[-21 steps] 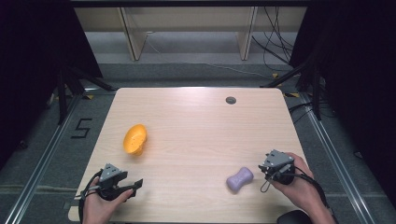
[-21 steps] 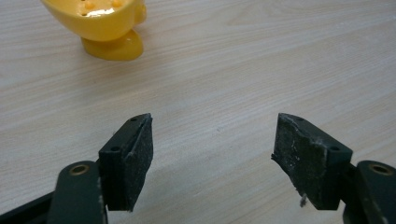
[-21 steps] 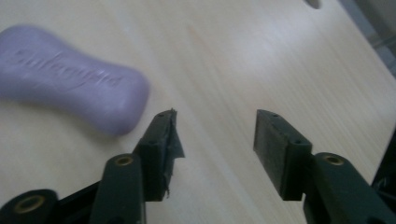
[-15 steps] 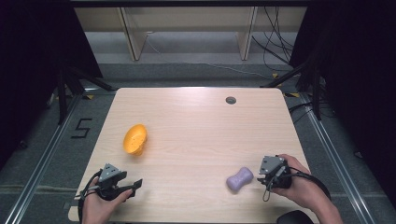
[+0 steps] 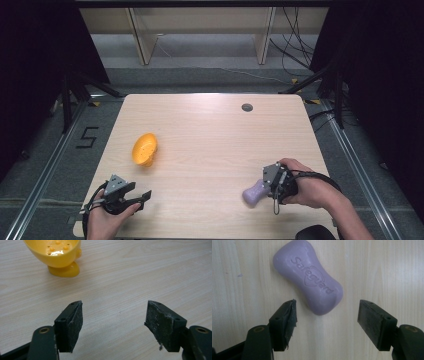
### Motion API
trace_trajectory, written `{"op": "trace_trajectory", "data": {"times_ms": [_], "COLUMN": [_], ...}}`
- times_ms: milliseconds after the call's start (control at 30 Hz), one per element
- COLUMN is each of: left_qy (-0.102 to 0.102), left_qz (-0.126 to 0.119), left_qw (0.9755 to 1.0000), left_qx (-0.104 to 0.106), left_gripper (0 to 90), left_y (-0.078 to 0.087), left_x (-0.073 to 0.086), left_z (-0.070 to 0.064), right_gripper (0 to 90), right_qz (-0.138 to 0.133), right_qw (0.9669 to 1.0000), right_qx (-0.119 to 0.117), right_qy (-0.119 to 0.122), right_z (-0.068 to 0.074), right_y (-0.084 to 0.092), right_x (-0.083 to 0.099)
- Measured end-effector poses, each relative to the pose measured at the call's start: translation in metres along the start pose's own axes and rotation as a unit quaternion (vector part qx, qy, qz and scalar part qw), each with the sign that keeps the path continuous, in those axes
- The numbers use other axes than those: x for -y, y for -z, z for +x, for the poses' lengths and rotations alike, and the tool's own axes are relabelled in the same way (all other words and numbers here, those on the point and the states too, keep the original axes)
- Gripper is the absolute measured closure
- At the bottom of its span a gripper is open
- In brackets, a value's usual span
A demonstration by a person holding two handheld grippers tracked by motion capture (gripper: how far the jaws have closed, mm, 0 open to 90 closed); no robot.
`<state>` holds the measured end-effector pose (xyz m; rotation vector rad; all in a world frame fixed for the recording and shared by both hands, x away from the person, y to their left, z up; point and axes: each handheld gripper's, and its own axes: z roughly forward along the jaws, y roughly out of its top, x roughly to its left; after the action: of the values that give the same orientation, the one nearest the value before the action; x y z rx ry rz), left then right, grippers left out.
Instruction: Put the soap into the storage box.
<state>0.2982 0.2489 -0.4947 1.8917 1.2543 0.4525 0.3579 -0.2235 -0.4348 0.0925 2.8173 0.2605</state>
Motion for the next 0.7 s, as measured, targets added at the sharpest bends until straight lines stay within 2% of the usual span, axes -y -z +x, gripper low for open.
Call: {"op": "trace_trajectory", "data": {"times_ms": [33,67,100,133,167,200,233,267,300,333,367,400,433,500,533,567,600,633,667,700], "left_qy": [0.0,0.007,0.011,0.004,0.004,0.006,0.006,0.003,0.006,0.005,0.005,0.001,-0.001,-0.001,0.004,0.004,0.002,0.0,-0.007,-0.007], "left_qz": [0.0,0.0,-0.002,-0.004,-0.005,-0.004,-0.004,-0.002,-0.002,-0.002,-0.002,-0.003,-0.002,-0.004,-0.003,-0.003,-0.001,-0.001,-0.003,-0.003], "left_qw": [1.0,1.0,0.9999,1.0,1.0,1.0,1.0,1.0,1.0,1.0,1.0,1.0,1.0,1.0,1.0,1.0,1.0,1.0,1.0,1.0], "left_qx": [-0.003,-0.002,-0.002,0.0,0.0,-0.001,-0.001,-0.003,-0.002,0.0,0.0,-0.002,0.001,0.001,0.001,0.001,0.001,-0.005,-0.001,-0.001], "left_gripper": [29.3,29.3,29.2,29.2,29.2,29.2,29.2,29.2,29.2,29.2,29.2,29.1,29.1,29.0,28.9,28.9,28.7,28.6,28.5,28.5], "left_y": [0.0,0.0,0.0,0.0,0.0,0.0,0.0,0.001,0.0,0.0,0.0,0.0,0.0,0.0,-0.001,-0.001,-0.001,-0.001,-0.001,-0.001], "left_x": [0.0,0.001,0.001,0.001,0.001,0.001,0.001,0.001,0.001,0.001,0.001,0.001,0.001,0.001,0.001,0.001,0.001,0.001,0.0,0.0], "left_z": [0.0,0.0,0.0,0.001,0.001,0.0,0.0,0.0,0.0,0.0,0.0,0.0,0.0,0.0,-0.001,-0.001,-0.001,-0.002,-0.001,-0.001], "right_gripper": [32.3,32.3,32.2,32.2,32.2,32.2,32.2,32.1,32.1,32.1,32.0,31.8,31.7,31.8,31.7,31.7,31.6,31.6,31.6,31.6], "right_qz": [0.007,0.005,-0.001,0.003,0.016,0.003,0.002,0.011,0.005,0.013,0.006,0.014,0.02,0.022,0.016,0.027,0.018,0.028,0.024,0.024], "right_qw": [0.9997,0.9999,0.9999,0.9998,0.9998,0.9991,0.9985,0.9992,0.9976,0.9987,0.9972,0.9982,0.9977,0.9976,0.9966,0.997,0.9961,0.9963,0.9949,0.9949], "right_qx": [-0.006,-0.005,-0.01,-0.01,-0.013,-0.015,-0.018,-0.021,-0.026,-0.027,-0.032,-0.038,-0.036,-0.036,-0.041,-0.037,-0.044,-0.041,-0.044,-0.044], "right_qy": [-0.022,0.009,0.013,0.014,-0.001,0.04,0.052,0.032,0.064,0.042,0.068,0.044,0.053,0.055,0.069,0.063,0.075,0.07,0.087,0.087], "right_z": [0.002,-0.002,-0.003,-0.004,-0.002,-0.007,-0.008,-0.005,-0.009,-0.005,-0.008,-0.004,-0.005,-0.005,-0.005,-0.004,-0.004,-0.004,-0.005,-0.005], "right_y": [0.0,-0.001,-0.003,-0.003,-0.003,-0.006,-0.008,-0.008,-0.011,-0.012,-0.014,-0.015,-0.016,-0.017,-0.02,-0.019,-0.021,-0.02,-0.022,-0.022], "right_x": [-0.002,-0.004,-0.006,-0.008,-0.01,-0.013,-0.016,-0.017,-0.02,-0.021,-0.023,-0.023,-0.024,-0.024,-0.026,-0.026,-0.028,-0.028,-0.03,-0.03]}}
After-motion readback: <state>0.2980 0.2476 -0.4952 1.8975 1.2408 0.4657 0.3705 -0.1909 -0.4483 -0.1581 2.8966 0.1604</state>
